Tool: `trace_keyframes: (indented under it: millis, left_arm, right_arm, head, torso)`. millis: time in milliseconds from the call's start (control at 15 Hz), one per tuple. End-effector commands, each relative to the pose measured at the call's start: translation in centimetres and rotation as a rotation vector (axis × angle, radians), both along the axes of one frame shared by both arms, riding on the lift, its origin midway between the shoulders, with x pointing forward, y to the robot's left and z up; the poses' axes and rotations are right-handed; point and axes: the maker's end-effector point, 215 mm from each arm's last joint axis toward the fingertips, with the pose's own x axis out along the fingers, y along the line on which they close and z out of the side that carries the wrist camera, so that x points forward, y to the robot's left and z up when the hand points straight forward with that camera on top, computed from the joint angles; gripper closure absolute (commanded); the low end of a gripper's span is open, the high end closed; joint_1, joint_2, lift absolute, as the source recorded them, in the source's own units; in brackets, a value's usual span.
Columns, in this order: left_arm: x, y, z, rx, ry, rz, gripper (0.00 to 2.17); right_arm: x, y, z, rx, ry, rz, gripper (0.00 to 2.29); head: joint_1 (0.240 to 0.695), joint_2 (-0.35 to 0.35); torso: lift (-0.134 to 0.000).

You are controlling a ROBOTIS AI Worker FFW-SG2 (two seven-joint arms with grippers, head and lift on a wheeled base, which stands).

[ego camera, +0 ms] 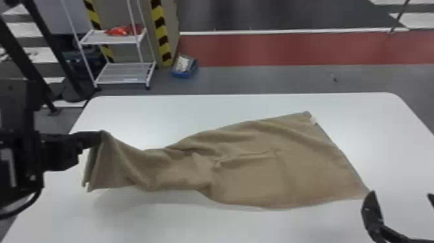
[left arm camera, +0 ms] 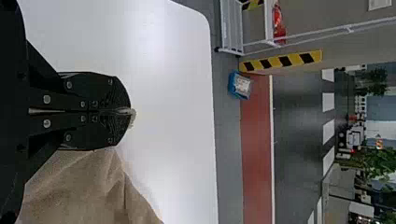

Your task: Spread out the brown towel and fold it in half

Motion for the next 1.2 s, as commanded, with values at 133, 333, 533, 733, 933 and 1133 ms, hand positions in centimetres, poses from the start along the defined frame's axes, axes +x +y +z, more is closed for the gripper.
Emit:
trace_keyframes:
  millis: [133,333,533,733,933,1133]
  left_arm:
    - [2.9,0.2,-6.2,0.007,0.125,0.029,1.7]
    - [6.3,1.2,-7.9,0.052,0.115,0.066,1.7]
    - [7.6,3.2,-9.1,0.065,0.141,0.119,0.52]
    - [7.0,4.2,-9.6,0.081,0.148,0.146,0.0]
    - [6.0,5.1,-8.9,0.076,0.13,0.164,0.06]
    - [4.4,5.8,-7.9,0.078,0.101,0.172,0.06]
  right_arm:
    - [0.0,-0.5,-0.1,-0.004,0.008,-0.008,0.11]
    - [0.1,-0.7,-0.1,-0.006,0.009,-0.011,0.11]
    - [0.1,-1.1,-0.2,-0.008,0.013,-0.018,0.11]
    - [0.2,-1.2,-0.4,-0.008,0.015,-0.02,0.11]
    - [0.3,-1.2,-0.4,-0.008,0.015,-0.02,0.11]
    - [0.2,-1.2,-0.6,-0.008,0.019,-0.021,0.11]
  head:
    - [0.695,0.077]
    - [0.695,0.072]
    - [0.695,0.081]
    - [0.695,0.1]
    - [0.695,0.109]
    - [0.695,0.121]
  torso:
    - [-0.128]
    - [-0.128]
    - [-0.128]
    - [-0.128]
    - [-0.128]
    - [-0.128]
